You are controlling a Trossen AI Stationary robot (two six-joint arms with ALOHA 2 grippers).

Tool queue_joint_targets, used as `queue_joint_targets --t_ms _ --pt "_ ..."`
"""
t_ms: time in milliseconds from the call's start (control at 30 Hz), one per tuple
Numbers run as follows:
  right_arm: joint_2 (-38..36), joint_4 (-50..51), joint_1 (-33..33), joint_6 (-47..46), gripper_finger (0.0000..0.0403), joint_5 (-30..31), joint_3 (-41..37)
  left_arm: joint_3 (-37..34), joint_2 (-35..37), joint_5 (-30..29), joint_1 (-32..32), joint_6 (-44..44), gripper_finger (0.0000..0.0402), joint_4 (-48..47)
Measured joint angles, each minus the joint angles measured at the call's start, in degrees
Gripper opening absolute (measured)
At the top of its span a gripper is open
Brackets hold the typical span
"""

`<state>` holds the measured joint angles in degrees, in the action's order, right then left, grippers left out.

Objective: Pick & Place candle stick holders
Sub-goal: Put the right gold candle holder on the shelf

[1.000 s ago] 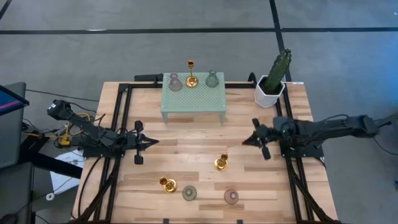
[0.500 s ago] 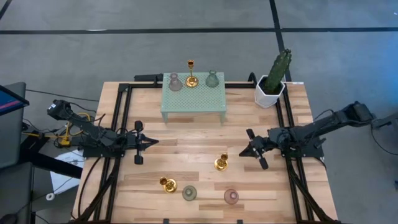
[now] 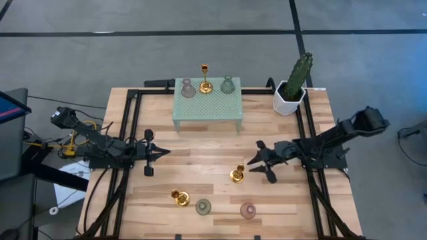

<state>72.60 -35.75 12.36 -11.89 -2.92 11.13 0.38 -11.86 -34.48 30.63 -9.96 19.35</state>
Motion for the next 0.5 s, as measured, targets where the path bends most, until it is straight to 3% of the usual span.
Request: queue_joint_targets --t_ms 233,500 --pt "9.75 -3.95 0.05 -3.30 0.0204 -0.05 4.36 0.00 0.00 0.00 0.00 0.39 0.0006 0.00" --pt "19.17 -3.94 1.74 -3.23 0.0193 -0.25 10.08 0.00 0.02 0.02 0.00 0.39 0.0006 0.00"
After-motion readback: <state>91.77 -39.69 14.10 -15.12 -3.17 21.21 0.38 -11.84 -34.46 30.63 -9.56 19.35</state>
